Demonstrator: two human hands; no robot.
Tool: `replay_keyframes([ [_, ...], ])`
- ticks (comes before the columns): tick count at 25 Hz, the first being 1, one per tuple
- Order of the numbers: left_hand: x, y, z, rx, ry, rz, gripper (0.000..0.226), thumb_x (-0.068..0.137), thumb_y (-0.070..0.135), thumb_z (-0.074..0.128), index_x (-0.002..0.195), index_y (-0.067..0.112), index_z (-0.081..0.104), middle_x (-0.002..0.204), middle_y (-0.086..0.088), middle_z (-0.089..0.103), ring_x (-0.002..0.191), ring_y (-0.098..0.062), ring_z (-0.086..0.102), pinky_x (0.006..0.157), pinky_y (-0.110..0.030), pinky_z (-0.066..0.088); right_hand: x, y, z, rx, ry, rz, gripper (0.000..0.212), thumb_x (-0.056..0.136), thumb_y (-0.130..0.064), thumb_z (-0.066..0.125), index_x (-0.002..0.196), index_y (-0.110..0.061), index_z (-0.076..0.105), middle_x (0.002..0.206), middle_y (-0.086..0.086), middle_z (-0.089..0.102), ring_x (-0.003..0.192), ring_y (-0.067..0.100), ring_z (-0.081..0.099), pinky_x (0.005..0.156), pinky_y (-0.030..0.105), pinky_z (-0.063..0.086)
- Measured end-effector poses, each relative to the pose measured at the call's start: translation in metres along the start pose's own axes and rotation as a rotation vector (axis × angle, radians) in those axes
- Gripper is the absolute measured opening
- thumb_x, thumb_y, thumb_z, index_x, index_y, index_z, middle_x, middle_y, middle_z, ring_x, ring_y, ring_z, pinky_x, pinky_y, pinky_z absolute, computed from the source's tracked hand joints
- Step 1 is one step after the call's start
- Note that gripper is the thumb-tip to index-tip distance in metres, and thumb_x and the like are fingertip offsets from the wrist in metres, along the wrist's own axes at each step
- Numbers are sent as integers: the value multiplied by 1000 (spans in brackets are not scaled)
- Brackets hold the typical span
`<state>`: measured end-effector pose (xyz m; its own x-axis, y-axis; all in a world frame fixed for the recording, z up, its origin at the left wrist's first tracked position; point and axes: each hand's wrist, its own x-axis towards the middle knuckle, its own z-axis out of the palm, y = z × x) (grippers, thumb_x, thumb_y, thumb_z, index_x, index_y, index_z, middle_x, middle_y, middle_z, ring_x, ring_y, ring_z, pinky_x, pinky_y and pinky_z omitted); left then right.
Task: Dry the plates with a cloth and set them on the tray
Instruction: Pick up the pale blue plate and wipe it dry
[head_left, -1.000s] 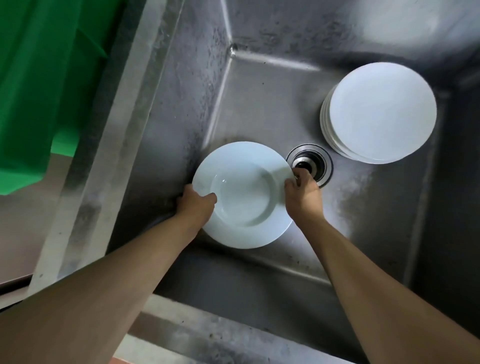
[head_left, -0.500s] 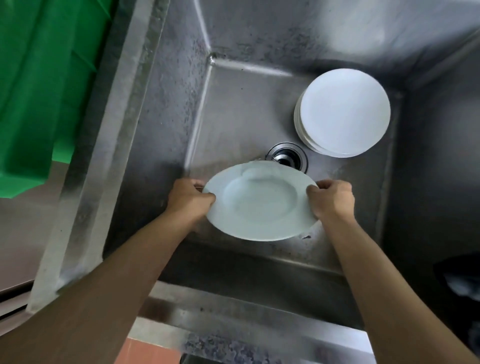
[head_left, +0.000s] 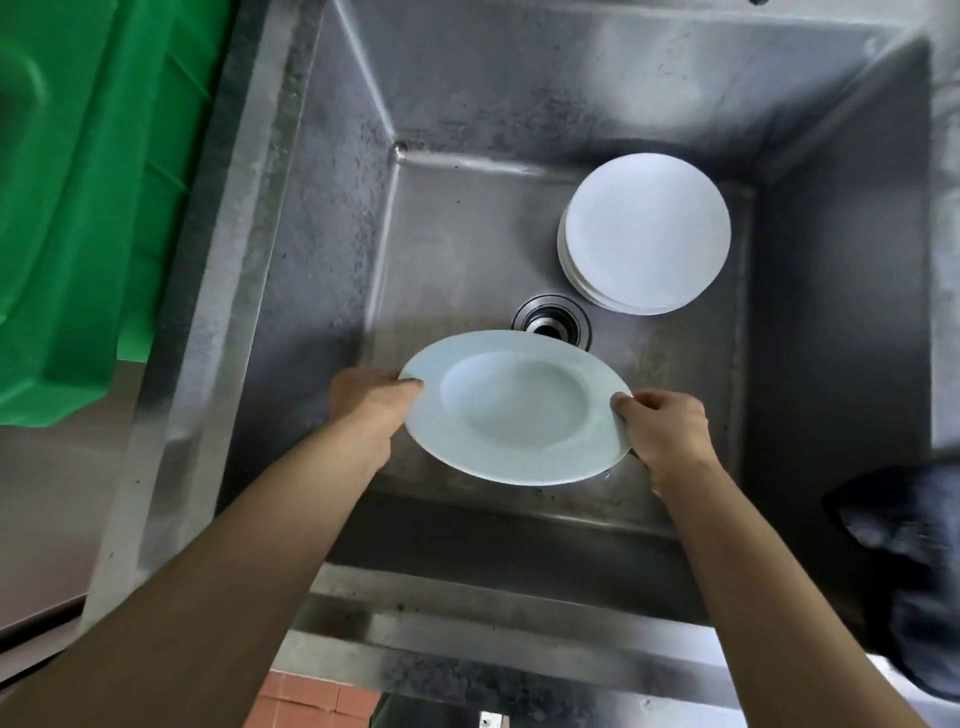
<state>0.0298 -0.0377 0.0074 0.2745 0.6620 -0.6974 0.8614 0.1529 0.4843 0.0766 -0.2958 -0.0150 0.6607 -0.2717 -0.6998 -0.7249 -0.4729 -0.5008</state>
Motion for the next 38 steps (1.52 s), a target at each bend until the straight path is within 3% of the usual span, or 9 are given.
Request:
replay_keyframes([
  [3, -9, 2, -3, -216, -19, -90, 6, 85, 10, 75, 86, 13, 70, 95, -10, 72, 88, -30, 69, 83, -40, 58, -14, 13, -2, 143, 9, -57, 13, 95, -20, 65, 93, -15, 76, 75, -3, 72, 66, 15, 65, 47, 16, 50],
  [7, -45, -3, -14, -600, -271, -104, 33, 95, 28, 65, 126, 19, 67, 113, -4, 74, 103, -26, 70, 87, -41, 57, -38, 28, 0, 434, -1, -80, 12, 97, -21, 68, 103, -16, 76, 90, 3, 78, 87, 21, 73, 84, 39, 61],
  [10, -75, -8, -25, -692, -524, 8, 53, 88, 48, 65, 134, 22, 62, 129, -6, 68, 117, -28, 66, 90, -44, 57, -57, 32, 2, 581, -10, -110, 11, 99, -20, 67, 103, -15, 76, 93, 9, 77, 86, 22, 69, 92, 48, 56],
  [13, -96, -5, -31, -746, -610, 75, 66, 86, 57, 57, 140, 20, 56, 139, -9, 62, 126, -31, 60, 100, -49, 53, -73, 35, 1, 687, -21, -90, 15, 99, -20, 67, 109, -10, 74, 95, 9, 76, 88, 21, 68, 95, 50, 55],
  [21, -136, 30, -33, -646, -625, 147, 48, 100, 57, 45, 136, 28, 60, 132, 0, 67, 120, -24, 64, 95, -46, 55, -101, 22, -33, 829, -36, -122, 10, 99, -21, 67, 96, -18, 77, 90, 5, 75, 84, 17, 67, 74, 31, 57],
  [26, -152, 38, -27, -544, -358, 97, 37, 95, 49, 62, 125, 28, 62, 116, 5, 74, 102, -18, 72, 71, -34, 61, -118, 15, -63, 731, 76, -207, 8, 98, -26, 68, 98, -21, 74, 76, -7, 72, 68, 7, 62, 65, 29, 52],
  [31, -174, 41, -16, -484, -208, 129, 37, 90, 50, 68, 119, 26, 64, 110, 5, 73, 95, -17, 72, 74, -34, 60, -140, 9, -77, 764, 191, -261, 8, 100, -24, 66, 102, -20, 73, 86, -6, 76, 78, 6, 66, 77, 29, 55],
  [35, -188, 44, -12, -563, -291, 102, 19, 93, 47, 66, 92, 29, 67, 83, 12, 78, 80, -14, 75, 68, -33, 60, -147, 10, -76, 842, 195, -203, 12, 100, -27, 66, 104, -18, 72, 89, -1, 77, 83, 12, 68, 83, 44, 59],
  [38, -188, 55, -12, -578, -302, 173, 18, 96, 45, 63, 91, 27, 66, 75, 13, 76, 69, -9, 74, 54, -24, 57, -146, 8, -78, 845, 182, -188, 11, 99, -27, 67, 104, -19, 71, 89, 1, 77, 84, 15, 69, 87, 50, 58],
])
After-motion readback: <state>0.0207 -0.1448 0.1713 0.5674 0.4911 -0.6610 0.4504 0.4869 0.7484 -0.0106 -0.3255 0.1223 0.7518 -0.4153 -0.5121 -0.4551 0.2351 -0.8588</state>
